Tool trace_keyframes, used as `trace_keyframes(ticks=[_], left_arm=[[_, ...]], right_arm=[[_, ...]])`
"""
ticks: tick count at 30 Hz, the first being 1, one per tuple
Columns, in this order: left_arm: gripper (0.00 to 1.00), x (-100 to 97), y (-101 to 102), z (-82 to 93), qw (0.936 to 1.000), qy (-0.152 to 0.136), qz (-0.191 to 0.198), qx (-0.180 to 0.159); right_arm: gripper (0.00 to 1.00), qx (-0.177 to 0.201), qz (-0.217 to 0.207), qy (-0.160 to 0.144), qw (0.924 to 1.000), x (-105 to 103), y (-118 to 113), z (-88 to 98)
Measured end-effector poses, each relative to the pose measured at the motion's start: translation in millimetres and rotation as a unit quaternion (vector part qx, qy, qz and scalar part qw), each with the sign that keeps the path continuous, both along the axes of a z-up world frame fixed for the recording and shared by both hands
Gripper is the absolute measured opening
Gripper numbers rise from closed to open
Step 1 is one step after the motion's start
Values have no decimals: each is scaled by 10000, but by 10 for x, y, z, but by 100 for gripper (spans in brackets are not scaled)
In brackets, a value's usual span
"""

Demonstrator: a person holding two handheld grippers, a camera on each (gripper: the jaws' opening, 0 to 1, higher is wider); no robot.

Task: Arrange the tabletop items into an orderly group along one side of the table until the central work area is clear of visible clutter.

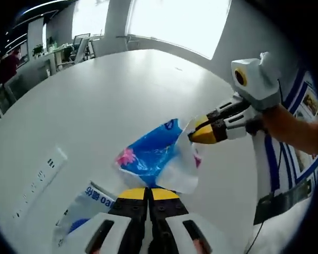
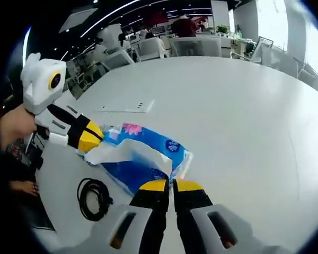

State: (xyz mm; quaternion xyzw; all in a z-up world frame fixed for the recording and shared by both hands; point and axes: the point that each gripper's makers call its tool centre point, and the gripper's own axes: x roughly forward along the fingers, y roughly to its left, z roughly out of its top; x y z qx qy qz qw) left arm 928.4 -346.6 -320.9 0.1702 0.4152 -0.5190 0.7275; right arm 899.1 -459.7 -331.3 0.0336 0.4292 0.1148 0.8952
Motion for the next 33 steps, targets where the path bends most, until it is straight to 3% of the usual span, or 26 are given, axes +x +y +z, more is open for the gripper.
trace_keyframes(ticks=[5,7,11,16,18,33], left_arm=[[0,39,-16,-87,9999,70,102,22],[0,32,-8,-122,9994,238,252,29],[0,89,-1,-199,9994,207,241,105],[0,191,11,-289,9980,341,529,71],[0,201,-20,-317,9985,319,441,78],[0,263,-8,-516,9963,449,668,288]], right_arm=[[0,-85,152,30,9998,175,-37,-33],[0,-93,189,63,9998,218,-19,-67],[0,-83,226,129,9996,271,-6,-132],[0,-113,288,161,9994,402,-11,-235],[0,-137,284,186,9993,477,-63,-277],[0,-110,297,327,9990,628,-70,-464]])
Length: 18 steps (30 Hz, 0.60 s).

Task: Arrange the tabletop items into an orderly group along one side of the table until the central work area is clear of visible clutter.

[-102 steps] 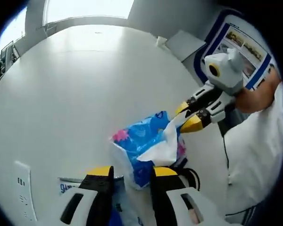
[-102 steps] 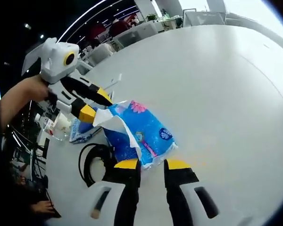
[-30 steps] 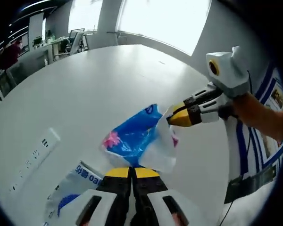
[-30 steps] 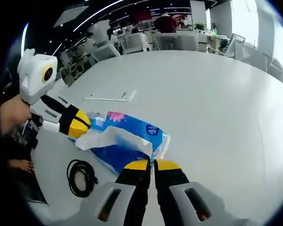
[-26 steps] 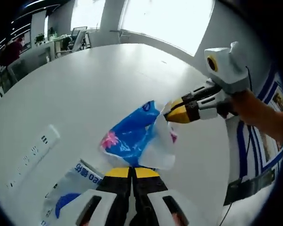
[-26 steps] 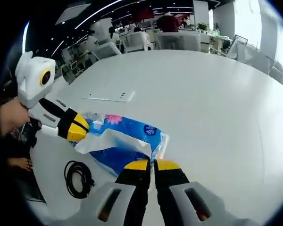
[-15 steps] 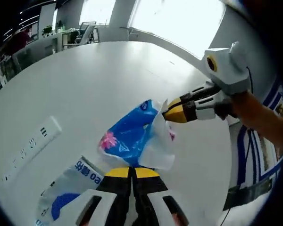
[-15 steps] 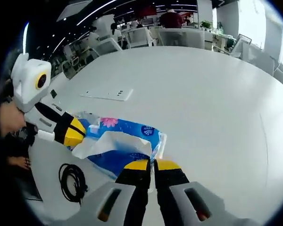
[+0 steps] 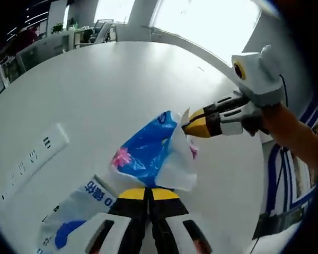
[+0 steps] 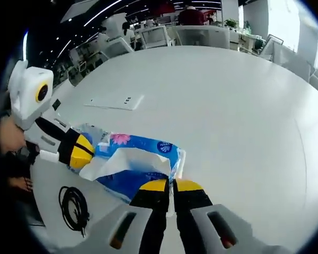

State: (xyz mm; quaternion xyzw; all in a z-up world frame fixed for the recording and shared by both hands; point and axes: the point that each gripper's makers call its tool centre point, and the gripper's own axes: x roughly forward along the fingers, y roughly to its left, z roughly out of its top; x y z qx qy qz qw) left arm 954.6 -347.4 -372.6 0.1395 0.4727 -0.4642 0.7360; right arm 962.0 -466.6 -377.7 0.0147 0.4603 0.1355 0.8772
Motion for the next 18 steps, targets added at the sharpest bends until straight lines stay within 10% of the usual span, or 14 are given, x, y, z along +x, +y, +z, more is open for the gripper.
trace_keyframes(ticks=[18], left_arm=[[0,49,10,-69,10000,63,-62,-7]], right_arm=[[0,92,-65,103,9999,-121,27,-38]])
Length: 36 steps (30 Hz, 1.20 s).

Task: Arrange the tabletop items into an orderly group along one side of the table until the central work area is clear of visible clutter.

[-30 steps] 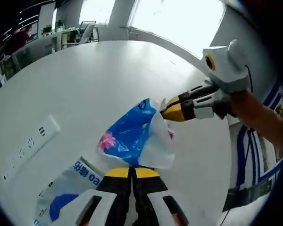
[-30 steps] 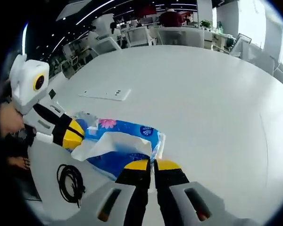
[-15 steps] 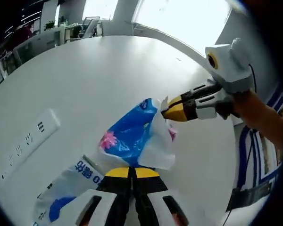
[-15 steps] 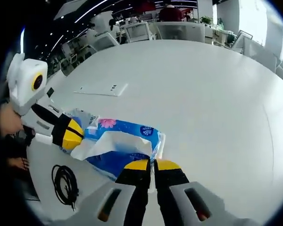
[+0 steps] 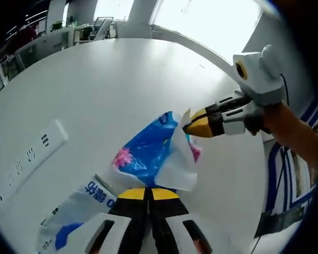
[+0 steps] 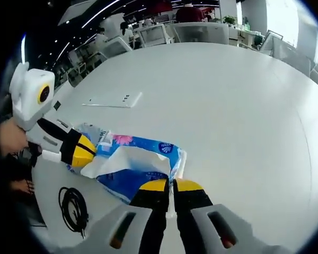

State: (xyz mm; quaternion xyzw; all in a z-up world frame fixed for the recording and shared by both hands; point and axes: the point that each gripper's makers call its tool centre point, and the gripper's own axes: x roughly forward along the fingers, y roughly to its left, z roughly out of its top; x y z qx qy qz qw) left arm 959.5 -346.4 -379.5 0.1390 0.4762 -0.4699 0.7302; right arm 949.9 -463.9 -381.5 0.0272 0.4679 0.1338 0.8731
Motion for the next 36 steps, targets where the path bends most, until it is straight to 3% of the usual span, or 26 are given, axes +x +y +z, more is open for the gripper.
trace_keyframes(ticks=[8,9,12,18,19,21,23,26,27,29,30,31,33,35,36], left_arm=[[5,70,105,86,9996,-233,137,-41],[7,80,89,132,9993,-279,181,-195],[14,89,120,125,9993,-279,201,-149],[12,52,123,148,9992,-333,156,-153],[15,45,115,154,9992,-282,213,-184],[22,38,99,193,9987,-439,198,-188],[28,42,97,218,9981,-593,99,-119],[33,-35,114,282,9987,-425,170,-217],[40,-54,133,353,9974,-569,244,-358],[43,-121,154,467,9944,-743,363,-654],[43,-223,159,498,9930,-622,466,-887],[47,-295,203,480,9931,-483,637,-863],[60,-389,252,437,9927,-600,572,-877],[69,-409,302,401,9913,-585,824,-848],[68,-447,257,421,9900,-715,641,-1036]], right_arm=[[9,32,-78,10,10000,-66,-4,59],[10,40,-92,-29,9999,-64,-14,78],[11,-25,-127,-50,9999,-59,-62,66],[8,-52,-184,-132,9997,-87,-103,140],[8,-41,-190,-155,9997,-101,-99,157],[10,8,-241,-149,9996,-131,-94,186],[15,-39,-261,-249,9993,-117,-98,242],[28,-6,-376,-309,9988,-179,-65,351],[33,-18,-431,-430,9981,-231,-43,417],[40,24,-509,-553,9972,-338,14,502],[41,63,-514,-542,9972,-426,51,514],[41,68,-537,-544,9971,-483,68,518],[42,119,-564,-618,9964,-546,103,497],[51,86,-695,-623,9956,-629,116,483],[58,1,-660,-722,9952,-672,144,477]])
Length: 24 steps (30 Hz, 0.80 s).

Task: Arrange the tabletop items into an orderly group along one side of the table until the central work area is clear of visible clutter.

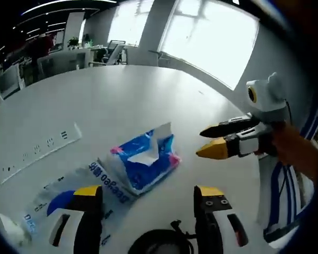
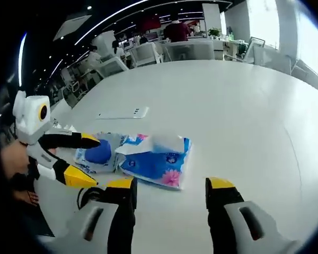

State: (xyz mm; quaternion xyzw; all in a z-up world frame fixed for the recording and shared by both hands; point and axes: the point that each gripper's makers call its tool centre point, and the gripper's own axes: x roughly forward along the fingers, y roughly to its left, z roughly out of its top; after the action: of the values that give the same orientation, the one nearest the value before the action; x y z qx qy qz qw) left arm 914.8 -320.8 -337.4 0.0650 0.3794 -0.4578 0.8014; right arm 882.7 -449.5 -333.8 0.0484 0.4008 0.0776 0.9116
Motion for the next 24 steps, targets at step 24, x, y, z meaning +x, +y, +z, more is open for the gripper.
trace_keyframes(ticks=[24], left_arm=[[84,-700,387,-37,9986,298,374,-223]], right_arm=[[62,431,-42,-126,9990,-717,494,200]])
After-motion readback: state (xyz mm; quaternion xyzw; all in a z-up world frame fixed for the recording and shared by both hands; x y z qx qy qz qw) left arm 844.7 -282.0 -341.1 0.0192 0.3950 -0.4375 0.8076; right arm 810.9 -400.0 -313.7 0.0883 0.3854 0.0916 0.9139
